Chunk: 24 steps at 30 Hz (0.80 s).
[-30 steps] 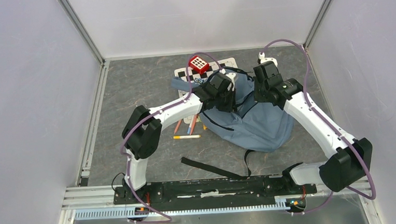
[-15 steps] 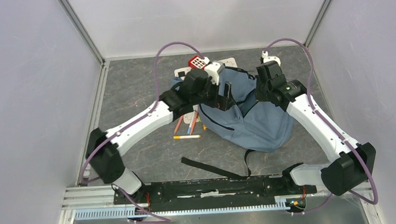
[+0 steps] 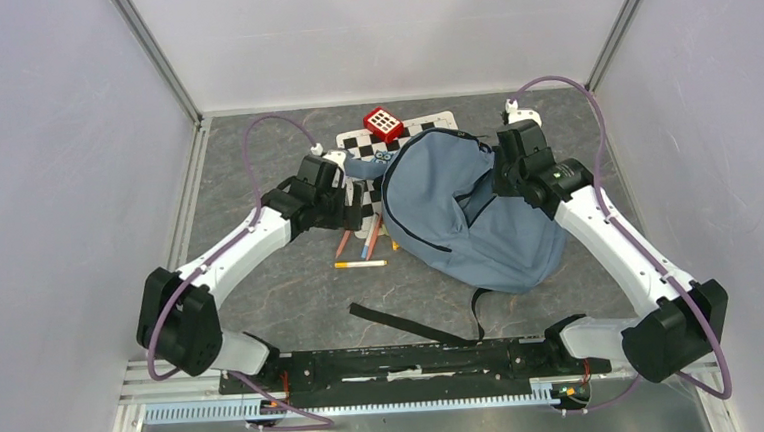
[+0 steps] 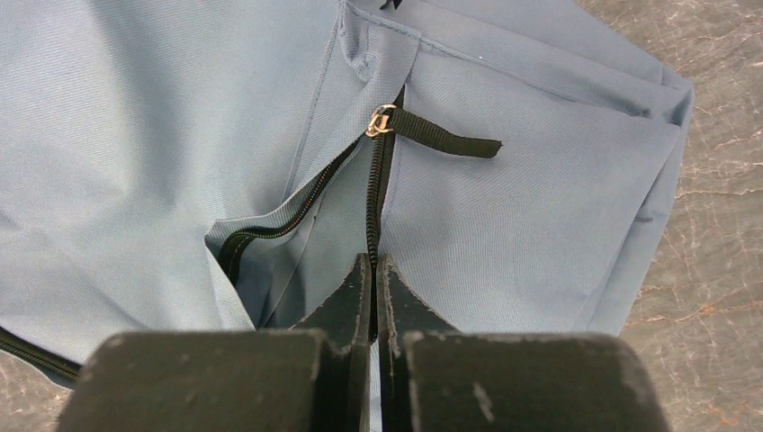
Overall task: Pack the student bag
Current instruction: Pick up the stationery from the center of the board.
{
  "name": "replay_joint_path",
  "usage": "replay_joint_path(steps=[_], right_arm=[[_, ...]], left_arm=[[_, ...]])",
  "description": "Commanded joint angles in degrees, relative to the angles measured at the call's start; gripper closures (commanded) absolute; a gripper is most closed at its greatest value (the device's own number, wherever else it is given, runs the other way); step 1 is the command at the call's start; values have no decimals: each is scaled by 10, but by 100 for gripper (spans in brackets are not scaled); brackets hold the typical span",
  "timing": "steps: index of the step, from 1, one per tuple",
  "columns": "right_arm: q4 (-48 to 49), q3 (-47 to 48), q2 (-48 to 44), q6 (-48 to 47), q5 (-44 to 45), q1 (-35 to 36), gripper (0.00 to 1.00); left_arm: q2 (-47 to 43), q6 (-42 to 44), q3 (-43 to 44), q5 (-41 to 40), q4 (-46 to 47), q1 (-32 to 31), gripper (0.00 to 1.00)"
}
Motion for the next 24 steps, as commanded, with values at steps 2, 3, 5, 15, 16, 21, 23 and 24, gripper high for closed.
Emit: replay_joint_path(steps=[2, 3, 5, 15, 16, 21, 23, 24], right_arm=[[48, 4, -20, -1, -23, 0, 100], [49, 4, -21, -1, -23, 0, 100], [50, 3, -23, -1, -23, 0, 100], [54, -1, -26, 0, -23, 0, 100], [54, -1, -26, 0, -22, -1, 100], [56, -3, -22, 1, -25, 0, 100], [58, -6, -22, 0, -27, 0, 100], [58, -7, -23, 0, -28, 0, 100]], left_arm=[[48, 21, 4, -35, -25, 23, 5], [61, 19, 8, -34, -25, 25, 8], [81, 17, 13, -35, -18, 28, 16], [176, 14, 66, -43, -45, 29, 36], [179, 12, 66, -42, -45, 29, 37], [195, 9, 67, -46, -44, 30, 43], [207, 8, 70, -39, -45, 30, 47], [211, 7, 71, -33, -45, 30, 48]])
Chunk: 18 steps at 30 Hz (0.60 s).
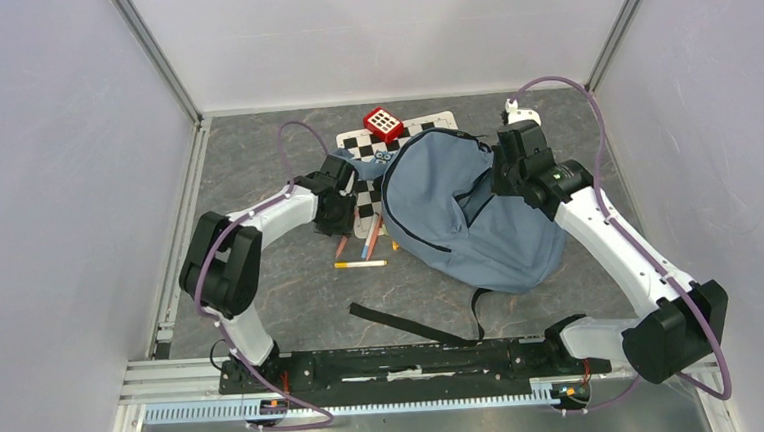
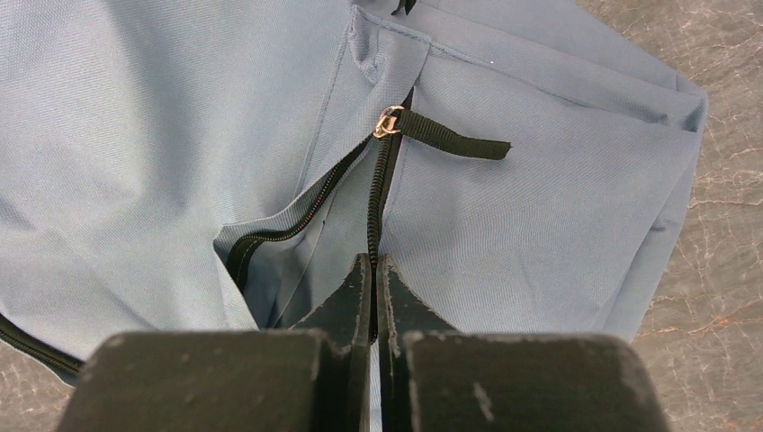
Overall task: Pack the student bag
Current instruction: Pick up the stationery from the center of the board.
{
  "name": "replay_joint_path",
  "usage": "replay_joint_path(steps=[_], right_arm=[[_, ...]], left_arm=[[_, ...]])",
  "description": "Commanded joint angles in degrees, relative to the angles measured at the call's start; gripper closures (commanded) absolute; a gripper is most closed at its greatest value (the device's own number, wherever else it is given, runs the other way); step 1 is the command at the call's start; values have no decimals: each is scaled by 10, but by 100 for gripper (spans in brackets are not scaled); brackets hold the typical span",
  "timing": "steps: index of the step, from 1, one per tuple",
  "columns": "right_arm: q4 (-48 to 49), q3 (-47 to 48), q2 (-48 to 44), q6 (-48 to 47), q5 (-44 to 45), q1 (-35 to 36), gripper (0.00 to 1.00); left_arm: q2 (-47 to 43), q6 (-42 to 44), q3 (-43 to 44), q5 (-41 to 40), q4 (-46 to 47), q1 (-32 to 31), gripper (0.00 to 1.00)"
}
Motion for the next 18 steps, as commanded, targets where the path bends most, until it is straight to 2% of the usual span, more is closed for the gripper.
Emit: replay_joint_path(steps=[1, 6, 14, 18], right_arm=[[40, 0, -20, 1, -15, 1, 100], [41, -2, -20, 2, -17, 1, 100], [42, 1, -18, 2, -18, 0, 100], [43, 2, -18, 2, -18, 0, 100]], left_arm=[[22, 4, 23, 8, -2, 3, 49], [40, 5, 23, 23, 4, 2, 55], [47, 3, 24, 20, 3, 2, 81], [36, 0, 21, 17, 3, 2, 91]])
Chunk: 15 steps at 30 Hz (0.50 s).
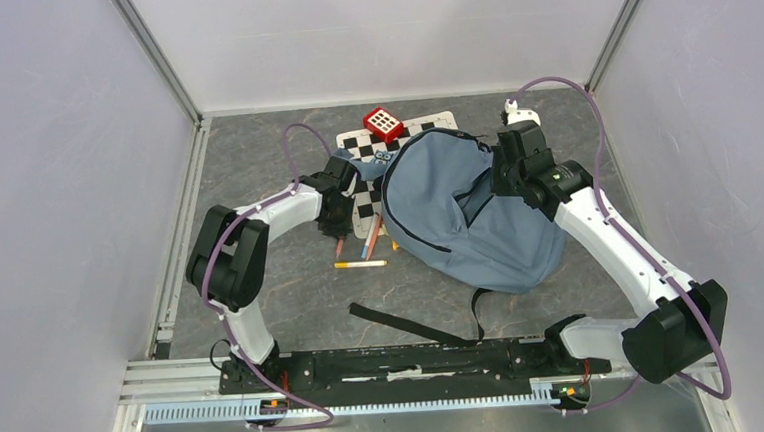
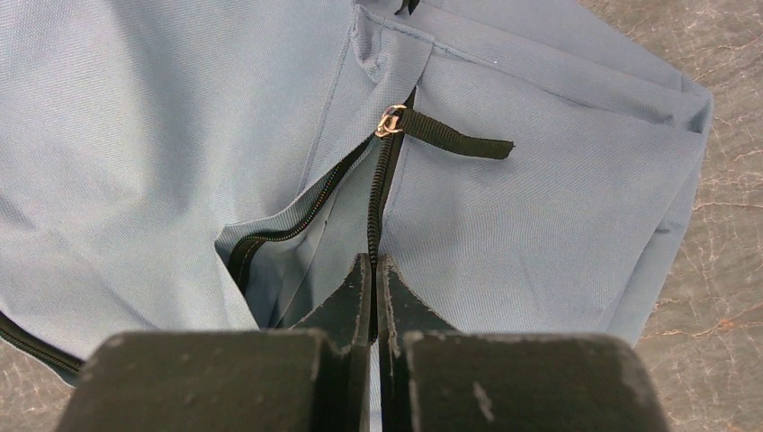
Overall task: Pack the student bag
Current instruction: Pick up the stationery from the center of the board.
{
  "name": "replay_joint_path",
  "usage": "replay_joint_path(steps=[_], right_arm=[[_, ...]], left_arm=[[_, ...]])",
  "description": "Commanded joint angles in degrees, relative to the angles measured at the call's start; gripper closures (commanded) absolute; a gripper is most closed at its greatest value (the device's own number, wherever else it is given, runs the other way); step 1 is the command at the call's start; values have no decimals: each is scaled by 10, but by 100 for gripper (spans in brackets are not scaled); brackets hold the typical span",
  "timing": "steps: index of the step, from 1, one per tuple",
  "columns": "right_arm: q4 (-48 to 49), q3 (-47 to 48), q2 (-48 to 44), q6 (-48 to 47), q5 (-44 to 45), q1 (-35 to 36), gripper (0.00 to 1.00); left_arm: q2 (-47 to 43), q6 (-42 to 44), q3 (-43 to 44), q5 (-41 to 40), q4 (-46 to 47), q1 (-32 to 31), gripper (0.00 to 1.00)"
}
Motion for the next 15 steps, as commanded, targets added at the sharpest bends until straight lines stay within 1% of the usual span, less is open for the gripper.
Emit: replay_joint_path(steps=[1, 3, 6, 9, 15], right_arm=[[35, 7, -18, 2, -12, 1, 100], [35, 8, -18, 2, -13, 1, 100], [36, 11, -18, 2, -14, 1, 100], [36, 14, -17, 2, -14, 1, 100], [38, 18, -19, 1, -17, 1, 100]], left_arm=[[-4, 0, 10, 6, 5, 2, 94], [-15, -1, 8, 7, 5, 2, 98], [-44, -9, 4, 24, 9, 1, 98], [-90, -28, -2, 46, 9, -2, 98], [-181, -65, 13, 100, 6, -33, 98]])
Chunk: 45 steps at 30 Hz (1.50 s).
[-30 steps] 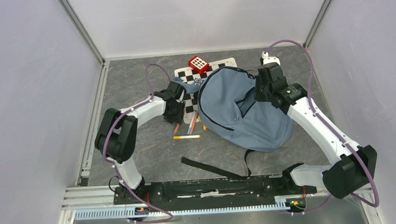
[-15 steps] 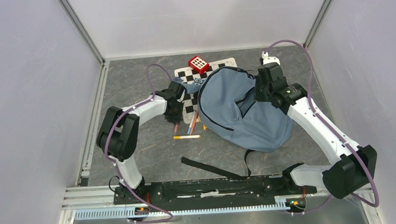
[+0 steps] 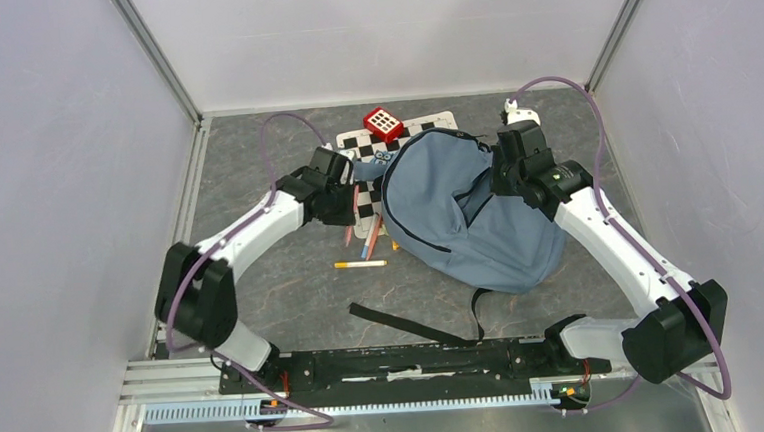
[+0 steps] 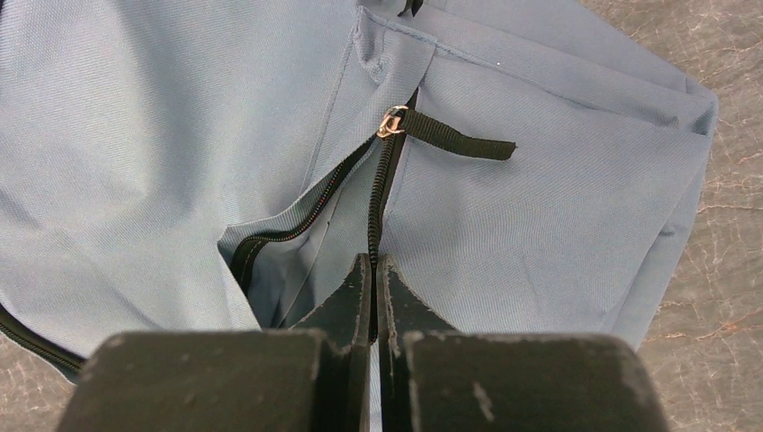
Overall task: Pack the student bag
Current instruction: Pick up the stationery from the center of the board, then place the stationery in the student bag.
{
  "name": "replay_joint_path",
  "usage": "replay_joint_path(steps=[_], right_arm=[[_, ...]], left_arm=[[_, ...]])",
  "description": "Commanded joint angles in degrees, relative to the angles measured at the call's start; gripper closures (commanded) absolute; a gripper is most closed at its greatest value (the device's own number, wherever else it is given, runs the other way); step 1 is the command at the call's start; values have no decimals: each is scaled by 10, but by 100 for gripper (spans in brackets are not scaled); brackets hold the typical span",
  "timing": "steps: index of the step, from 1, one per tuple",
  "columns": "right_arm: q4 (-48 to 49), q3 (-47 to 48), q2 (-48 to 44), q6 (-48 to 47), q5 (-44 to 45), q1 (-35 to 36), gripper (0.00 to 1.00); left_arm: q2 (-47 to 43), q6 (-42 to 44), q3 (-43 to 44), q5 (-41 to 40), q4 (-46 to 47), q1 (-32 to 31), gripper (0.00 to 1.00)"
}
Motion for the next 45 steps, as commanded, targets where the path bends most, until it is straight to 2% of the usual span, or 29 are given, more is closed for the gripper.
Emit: replay_joint_path(steps=[1, 6, 13, 18, 29, 36, 40, 45], right_arm=[[35, 19, -19, 1, -15, 1, 100], [38, 20, -22, 1, -17, 1, 100], [40, 21, -36, 2, -14, 1, 100], [39, 30, -43, 2, -5, 1, 100], [47, 42, -38, -2, 0, 1, 100], [54, 46, -35, 0, -7, 1, 100], [54, 42, -40, 0, -8, 1, 100], [56, 29, -49, 2, -10, 1, 100]], left_arm=[[-82, -49, 32, 59, 6, -32, 98], [-84, -101, 100, 110, 49, -106, 96], [59, -130, 271, 180, 92, -189, 94], [137, -133, 355, 251, 69, -194, 95], [163, -95, 342, 304, -9, -193, 95], [216, -102, 386, 314, -38, -192, 95], [255, -121, 437, 312, -23, -187, 96], [291, -178, 463, 303, 79, -181, 95]])
